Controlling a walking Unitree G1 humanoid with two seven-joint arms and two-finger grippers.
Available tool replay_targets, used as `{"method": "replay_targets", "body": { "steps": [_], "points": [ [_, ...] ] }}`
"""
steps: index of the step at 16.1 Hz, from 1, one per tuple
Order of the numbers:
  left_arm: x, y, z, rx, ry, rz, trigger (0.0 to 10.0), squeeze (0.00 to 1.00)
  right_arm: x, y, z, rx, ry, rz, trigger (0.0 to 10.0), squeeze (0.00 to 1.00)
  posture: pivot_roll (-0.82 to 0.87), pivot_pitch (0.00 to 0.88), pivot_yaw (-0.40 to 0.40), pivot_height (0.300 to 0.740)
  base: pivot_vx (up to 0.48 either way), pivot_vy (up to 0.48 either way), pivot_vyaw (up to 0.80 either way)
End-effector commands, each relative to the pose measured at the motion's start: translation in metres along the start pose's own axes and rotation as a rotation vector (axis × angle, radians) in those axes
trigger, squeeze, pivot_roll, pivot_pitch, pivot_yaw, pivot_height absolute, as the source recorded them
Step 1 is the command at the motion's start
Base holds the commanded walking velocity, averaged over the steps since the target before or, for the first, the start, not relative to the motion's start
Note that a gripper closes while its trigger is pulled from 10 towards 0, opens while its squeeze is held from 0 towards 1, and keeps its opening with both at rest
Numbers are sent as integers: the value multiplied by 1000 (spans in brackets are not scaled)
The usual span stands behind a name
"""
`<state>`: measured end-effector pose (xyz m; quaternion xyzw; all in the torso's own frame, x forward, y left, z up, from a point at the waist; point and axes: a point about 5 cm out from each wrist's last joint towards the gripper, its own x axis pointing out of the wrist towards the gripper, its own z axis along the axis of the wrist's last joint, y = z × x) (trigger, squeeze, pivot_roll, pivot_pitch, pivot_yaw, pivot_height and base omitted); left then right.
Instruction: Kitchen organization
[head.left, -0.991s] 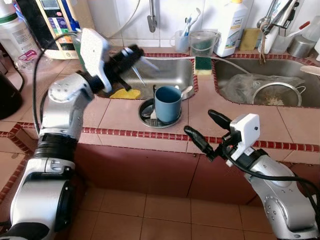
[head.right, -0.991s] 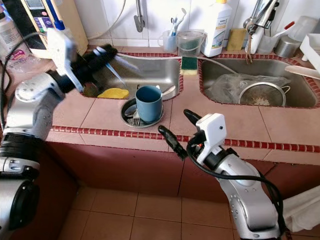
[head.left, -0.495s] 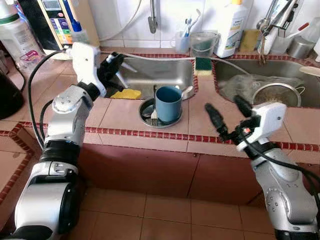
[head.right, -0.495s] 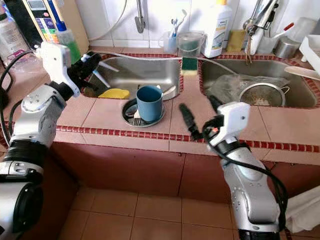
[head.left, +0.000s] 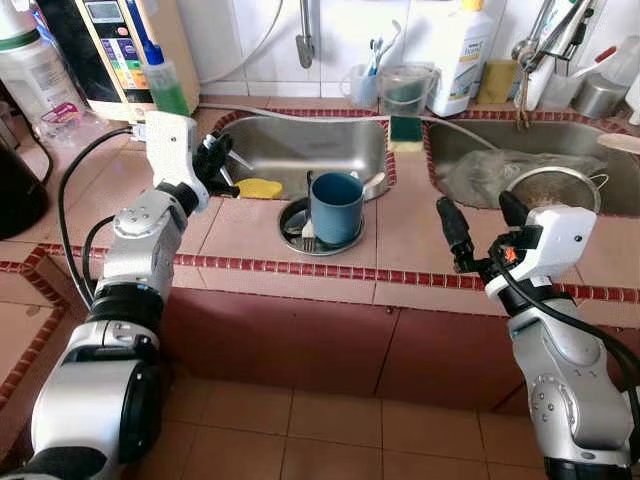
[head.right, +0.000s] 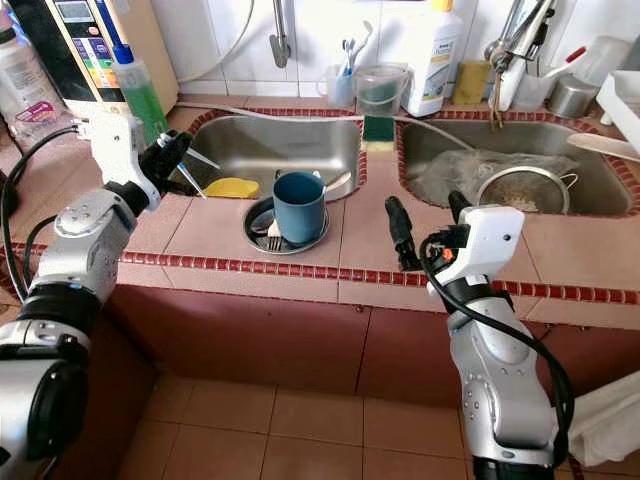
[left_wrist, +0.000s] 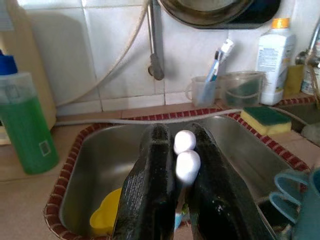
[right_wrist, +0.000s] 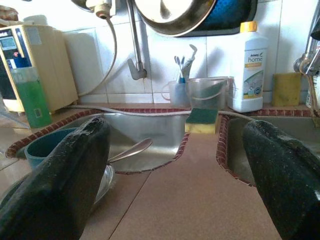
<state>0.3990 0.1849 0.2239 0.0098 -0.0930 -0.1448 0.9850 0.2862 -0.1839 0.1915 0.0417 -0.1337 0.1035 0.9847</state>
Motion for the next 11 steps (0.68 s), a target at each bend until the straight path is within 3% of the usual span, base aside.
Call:
{"method": "replay_targets", "body": {
  "steps": [1, 3, 11],
  "points": [
    [3, 3, 9, 25, -24, 11, 10000, 0, 0, 0, 3, -7, -12, 1, 10000, 0, -247, 20, 90, 740, 292, 0, 0],
    [4, 1, 6, 59, -2, 15, 10000, 0, 0, 2, 2, -5, -10, 5, 10000, 0, -249, 20, 90, 740, 322, 0, 0],
    [6, -2, 3, 42, 5, 8, 10000, 0, -1, 2, 2, -5, -2, 18, 10000, 0, -252, 27, 88, 740, 387, 0, 0]
  ]
}}
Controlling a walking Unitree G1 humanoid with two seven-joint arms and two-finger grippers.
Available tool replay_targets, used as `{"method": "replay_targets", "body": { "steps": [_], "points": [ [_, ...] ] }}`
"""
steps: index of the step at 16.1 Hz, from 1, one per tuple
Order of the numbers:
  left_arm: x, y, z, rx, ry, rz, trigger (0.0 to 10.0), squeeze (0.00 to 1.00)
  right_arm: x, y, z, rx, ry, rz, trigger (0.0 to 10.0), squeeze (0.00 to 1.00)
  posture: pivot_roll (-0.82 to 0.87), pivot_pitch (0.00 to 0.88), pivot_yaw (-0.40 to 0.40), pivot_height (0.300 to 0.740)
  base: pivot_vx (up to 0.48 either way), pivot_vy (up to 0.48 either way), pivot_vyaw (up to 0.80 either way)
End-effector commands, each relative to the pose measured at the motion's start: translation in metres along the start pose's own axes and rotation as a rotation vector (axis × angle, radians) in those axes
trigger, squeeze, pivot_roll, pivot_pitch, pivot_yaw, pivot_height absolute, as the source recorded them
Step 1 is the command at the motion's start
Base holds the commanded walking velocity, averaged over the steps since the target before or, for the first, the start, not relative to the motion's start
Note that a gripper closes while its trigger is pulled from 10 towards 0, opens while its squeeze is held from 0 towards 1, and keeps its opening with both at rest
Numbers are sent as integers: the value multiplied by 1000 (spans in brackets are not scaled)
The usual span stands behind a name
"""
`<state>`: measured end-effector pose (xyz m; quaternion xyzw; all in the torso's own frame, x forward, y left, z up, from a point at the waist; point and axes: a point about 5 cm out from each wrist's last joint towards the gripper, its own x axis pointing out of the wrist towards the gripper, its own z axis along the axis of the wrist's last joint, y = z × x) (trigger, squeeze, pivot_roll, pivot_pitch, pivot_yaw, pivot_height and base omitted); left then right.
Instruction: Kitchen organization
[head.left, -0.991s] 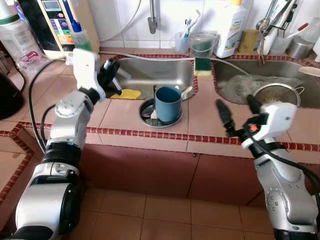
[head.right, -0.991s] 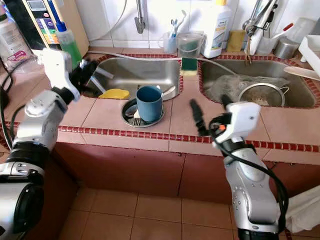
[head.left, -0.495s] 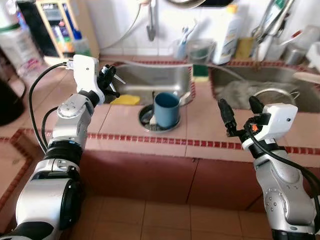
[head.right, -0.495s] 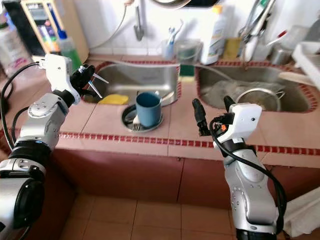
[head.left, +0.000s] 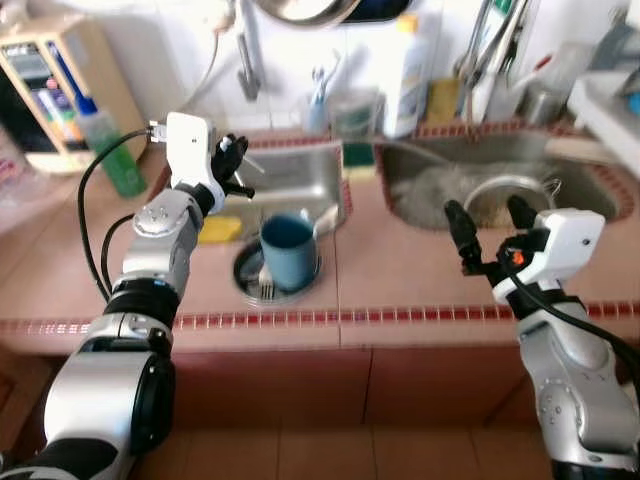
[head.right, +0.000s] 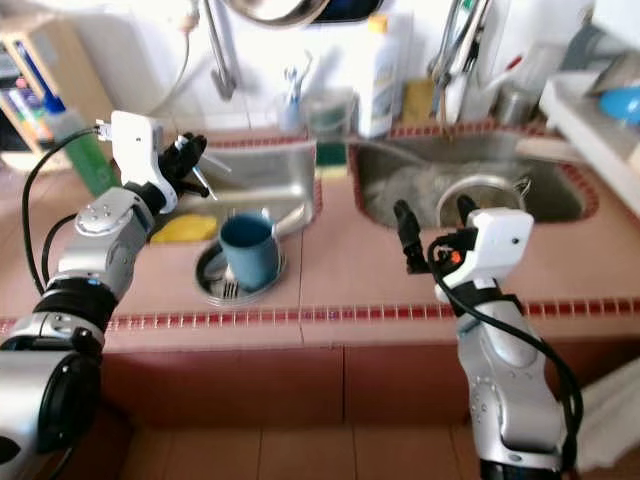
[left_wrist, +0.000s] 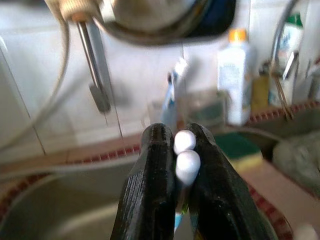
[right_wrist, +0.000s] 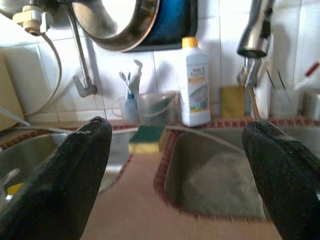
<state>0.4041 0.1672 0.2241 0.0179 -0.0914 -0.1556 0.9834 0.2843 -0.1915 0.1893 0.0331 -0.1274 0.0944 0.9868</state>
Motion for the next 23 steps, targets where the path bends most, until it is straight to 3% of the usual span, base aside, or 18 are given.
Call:
{"method": "replay_targets", "body": {
  "steps": [1, 9, 15, 23],
  "points": [
    [-3, 13, 4, 29, 1, 30, 10000, 0, 3, 9, 3, 12, -15, 37, 10000, 0, -252, 28, 88, 740, 390, 0, 0],
    [0, 11, 1, 26, 42, 31, 10000, 0, -2, 10, -1, 12, 16, 56, 10000, 0, -252, 48, 94, 740, 272, 0, 0],
    [1, -6, -13, 176, 122, -51, 10000, 0, -20, 6, -18, -11, 181, 71, 10000, 0, -268, 73, 109, 740, 0, 0, 0],
    [3, -27, -28, 234, 183, -168, 10000, 0, -44, 11, -22, -39, 263, 185, 10000, 0, -291, 85, 130, 740, 0, 0, 0]
  ]
}}
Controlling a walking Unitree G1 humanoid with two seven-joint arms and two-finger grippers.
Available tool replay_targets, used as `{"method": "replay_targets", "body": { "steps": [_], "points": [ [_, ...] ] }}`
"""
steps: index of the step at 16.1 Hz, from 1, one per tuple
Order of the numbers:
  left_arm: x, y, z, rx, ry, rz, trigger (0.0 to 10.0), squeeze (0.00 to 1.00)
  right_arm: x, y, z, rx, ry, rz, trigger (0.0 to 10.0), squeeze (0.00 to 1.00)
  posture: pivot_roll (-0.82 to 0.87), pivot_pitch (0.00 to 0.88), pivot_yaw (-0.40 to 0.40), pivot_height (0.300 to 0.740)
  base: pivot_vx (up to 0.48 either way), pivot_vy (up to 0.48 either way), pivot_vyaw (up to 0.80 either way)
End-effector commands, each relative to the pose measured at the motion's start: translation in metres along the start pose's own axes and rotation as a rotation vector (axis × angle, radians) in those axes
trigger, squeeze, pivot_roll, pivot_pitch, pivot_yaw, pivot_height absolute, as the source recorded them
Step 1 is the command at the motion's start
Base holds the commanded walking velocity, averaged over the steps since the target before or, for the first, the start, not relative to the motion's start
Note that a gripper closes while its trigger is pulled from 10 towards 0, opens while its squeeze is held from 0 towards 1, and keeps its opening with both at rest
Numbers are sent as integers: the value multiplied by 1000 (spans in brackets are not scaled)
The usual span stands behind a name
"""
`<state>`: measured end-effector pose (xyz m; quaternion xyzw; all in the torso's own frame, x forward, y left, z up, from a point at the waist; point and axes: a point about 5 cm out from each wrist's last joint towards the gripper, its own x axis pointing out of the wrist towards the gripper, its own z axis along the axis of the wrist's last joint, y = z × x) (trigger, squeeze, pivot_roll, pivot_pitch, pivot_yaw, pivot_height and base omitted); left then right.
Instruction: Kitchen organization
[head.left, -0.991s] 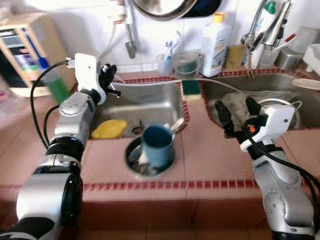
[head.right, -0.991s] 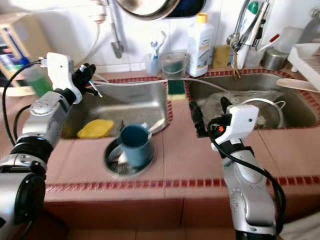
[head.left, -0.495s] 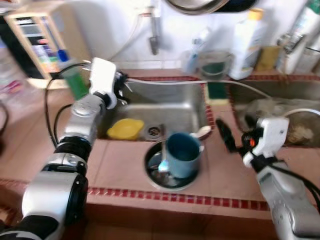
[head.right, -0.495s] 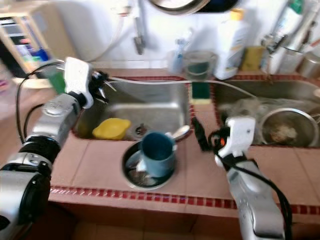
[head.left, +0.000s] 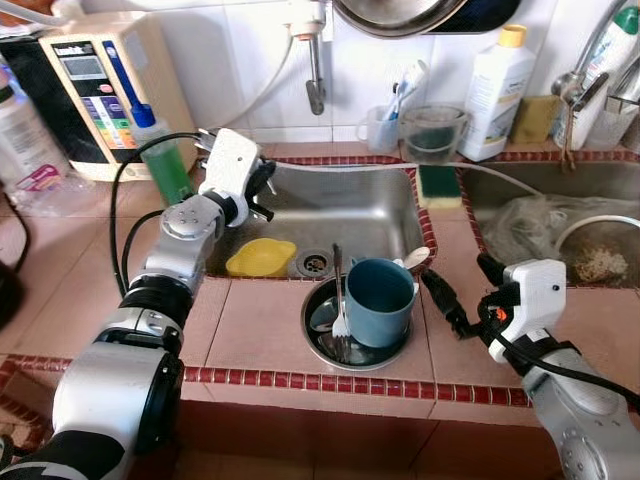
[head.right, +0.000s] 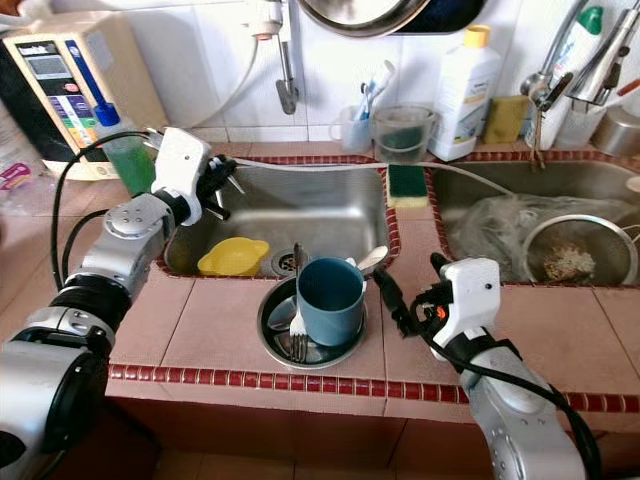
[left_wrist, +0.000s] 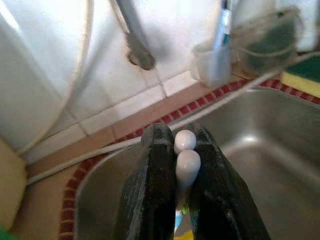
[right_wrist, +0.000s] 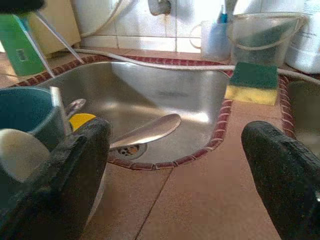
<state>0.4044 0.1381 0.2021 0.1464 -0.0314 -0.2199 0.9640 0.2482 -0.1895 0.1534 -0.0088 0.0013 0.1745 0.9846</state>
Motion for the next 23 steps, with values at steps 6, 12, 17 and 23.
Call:
{"method": "replay_targets", "body": {
  "steps": [6, 12, 17, 23],
  "points": [
    [-1, -17, -21, 46, 100, -100, 10000, 0, -11, 12, 6, 19, -3, 89, 10000, 0, -323, 86, 162, 740, 0, 0, 0],
    [2, -32, -28, 77, 153, -168, 10000, 0, -20, 16, 5, 23, -4, 87, 10000, 0, -361, 82, 197, 740, 0, 0, 0],
    [3, -35, -29, 16, 157, -183, 10000, 1000, -21, 18, 5, 25, -7, 88, 10000, 0, -364, 77, 200, 740, 0, 0, 0],
    [2, -31, -28, 17, 159, -172, 10000, 1000, -18, 19, 5, 21, -10, 106, 10000, 0, -349, 62, 190, 740, 0, 0, 0]
  ]
}}
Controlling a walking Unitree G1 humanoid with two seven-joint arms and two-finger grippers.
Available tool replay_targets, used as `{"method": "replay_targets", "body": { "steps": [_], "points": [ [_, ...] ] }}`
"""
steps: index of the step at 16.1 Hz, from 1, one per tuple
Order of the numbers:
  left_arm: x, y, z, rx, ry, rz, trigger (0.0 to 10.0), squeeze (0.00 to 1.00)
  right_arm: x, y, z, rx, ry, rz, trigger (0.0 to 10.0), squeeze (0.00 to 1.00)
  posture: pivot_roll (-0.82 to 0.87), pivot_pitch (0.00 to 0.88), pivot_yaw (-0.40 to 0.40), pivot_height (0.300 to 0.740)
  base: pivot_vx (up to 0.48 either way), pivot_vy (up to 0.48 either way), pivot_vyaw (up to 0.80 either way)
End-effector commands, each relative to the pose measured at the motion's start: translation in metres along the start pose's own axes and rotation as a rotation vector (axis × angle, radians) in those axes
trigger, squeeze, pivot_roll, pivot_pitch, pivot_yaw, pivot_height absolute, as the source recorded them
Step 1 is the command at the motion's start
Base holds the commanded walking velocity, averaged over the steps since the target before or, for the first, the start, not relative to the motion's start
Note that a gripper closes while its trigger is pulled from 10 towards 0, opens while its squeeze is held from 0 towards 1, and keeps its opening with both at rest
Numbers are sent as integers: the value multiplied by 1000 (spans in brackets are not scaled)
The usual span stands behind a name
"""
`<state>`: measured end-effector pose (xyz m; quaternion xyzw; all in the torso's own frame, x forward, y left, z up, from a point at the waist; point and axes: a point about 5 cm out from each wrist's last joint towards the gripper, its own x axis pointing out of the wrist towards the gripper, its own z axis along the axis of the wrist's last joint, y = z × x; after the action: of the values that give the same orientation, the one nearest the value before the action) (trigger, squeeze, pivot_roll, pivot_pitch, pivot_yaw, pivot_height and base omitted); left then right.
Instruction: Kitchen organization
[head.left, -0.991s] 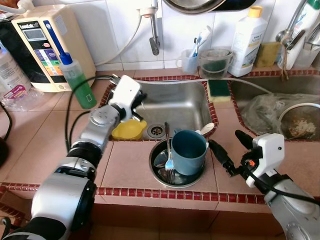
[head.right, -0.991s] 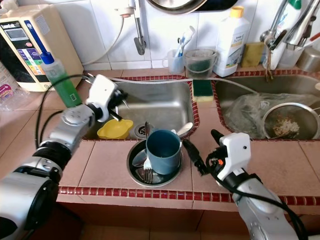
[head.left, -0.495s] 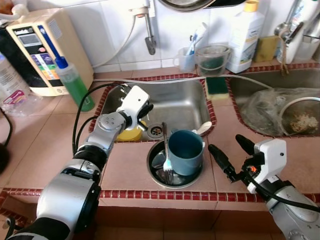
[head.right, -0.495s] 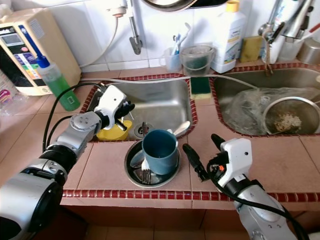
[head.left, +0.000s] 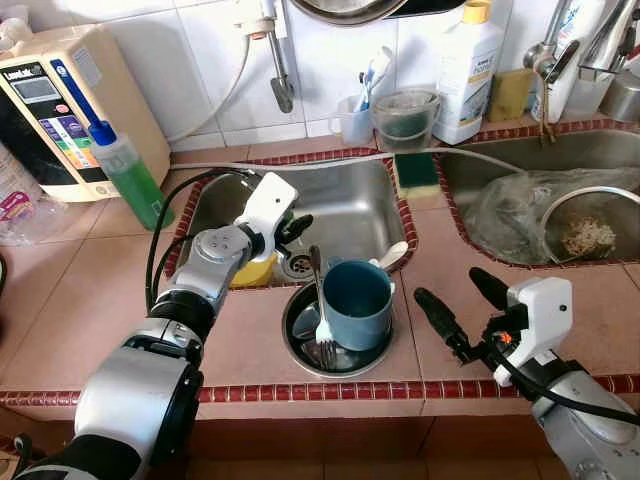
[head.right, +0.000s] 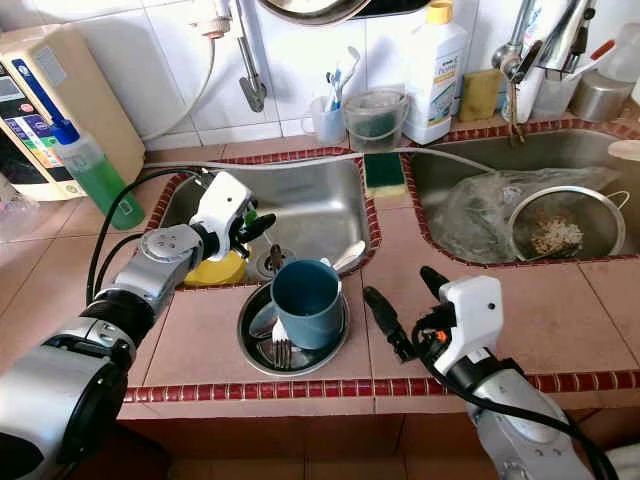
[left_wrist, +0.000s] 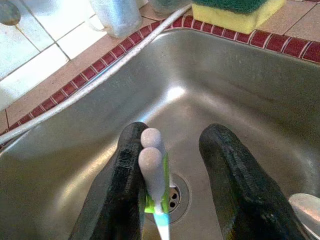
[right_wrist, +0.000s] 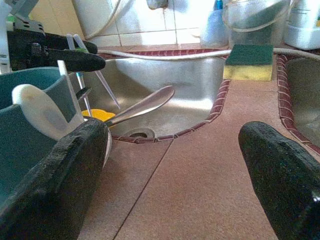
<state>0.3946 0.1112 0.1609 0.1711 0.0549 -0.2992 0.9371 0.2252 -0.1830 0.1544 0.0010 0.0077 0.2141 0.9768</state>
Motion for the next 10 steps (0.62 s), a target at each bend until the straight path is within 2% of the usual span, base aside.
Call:
{"method": "replay_targets", "body": {
  "steps": [1, 10],
  "points": [
    [-4, 11, 2, 1, 5, 29, 10000, 1000, 3, 5, 4, -2, -19, 29, 10000, 0, -345, 61, 188, 740, 0, 0, 0],
    [-8, 17, 5, -6, -17, 32, 10000, 1000, 5, 9, 5, -12, -12, 95, 10000, 0, -325, 73, 168, 740, 0, 0, 0]
  ]
}}
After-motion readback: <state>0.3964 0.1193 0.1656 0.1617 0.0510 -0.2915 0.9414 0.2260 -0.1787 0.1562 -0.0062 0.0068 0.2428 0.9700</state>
